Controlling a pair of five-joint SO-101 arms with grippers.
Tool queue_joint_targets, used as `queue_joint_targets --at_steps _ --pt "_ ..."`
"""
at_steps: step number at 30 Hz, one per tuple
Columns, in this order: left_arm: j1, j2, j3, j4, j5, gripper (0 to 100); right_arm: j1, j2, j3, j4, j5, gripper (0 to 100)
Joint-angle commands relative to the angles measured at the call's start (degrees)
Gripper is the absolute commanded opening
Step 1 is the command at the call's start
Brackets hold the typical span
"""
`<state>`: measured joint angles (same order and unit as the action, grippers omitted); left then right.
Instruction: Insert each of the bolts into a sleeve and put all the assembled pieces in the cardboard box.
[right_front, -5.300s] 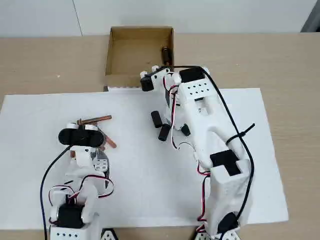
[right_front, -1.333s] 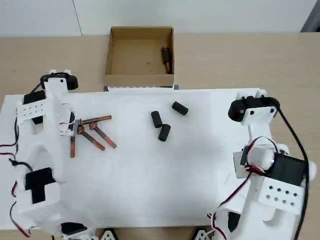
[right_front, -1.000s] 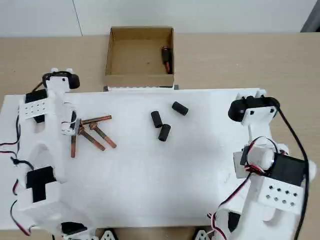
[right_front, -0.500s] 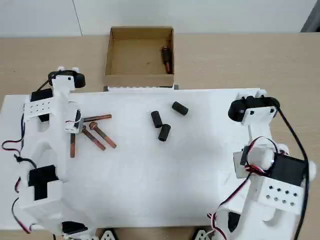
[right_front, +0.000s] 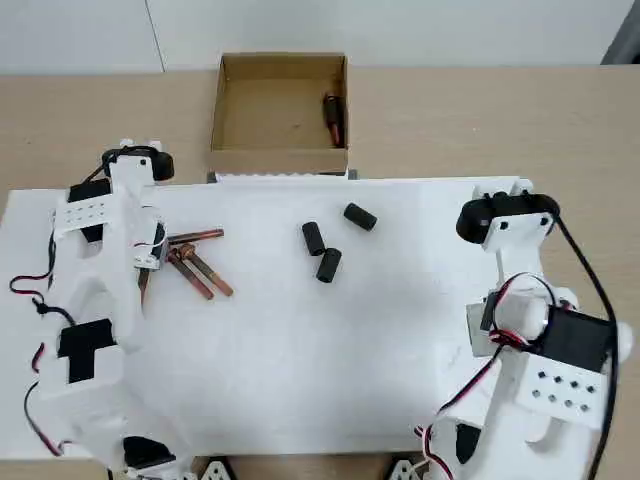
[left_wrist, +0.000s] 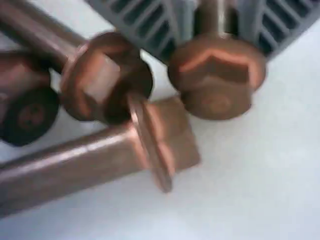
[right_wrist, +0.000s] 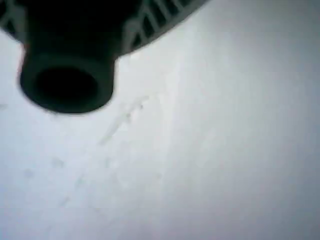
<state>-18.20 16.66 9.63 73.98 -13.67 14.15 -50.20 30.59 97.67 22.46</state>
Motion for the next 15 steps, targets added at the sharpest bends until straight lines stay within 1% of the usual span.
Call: queue_joint_targets --at_steps 1,7,12,15 --pt "0.09 0.09 -0.84 -0.09 -0.18 0 0.04 -0.92 -0.26 -0.31 -0.18 0.3" --pt "0.0 -0.53 1.1 0.35 -0.18 0 0.04 -1.01 -0.35 -0.22 -0.26 0.3" --pt "0.09 -2.11 -3.03 5.71 0.09 0 -0.22 -1.1 -0.7 0.04 -0.35 0.3" --pt "0.44 -6.24 -4.79 8.26 0.09 0 -2.24 -1.36 -1.41 0.4 -0.53 0.3"
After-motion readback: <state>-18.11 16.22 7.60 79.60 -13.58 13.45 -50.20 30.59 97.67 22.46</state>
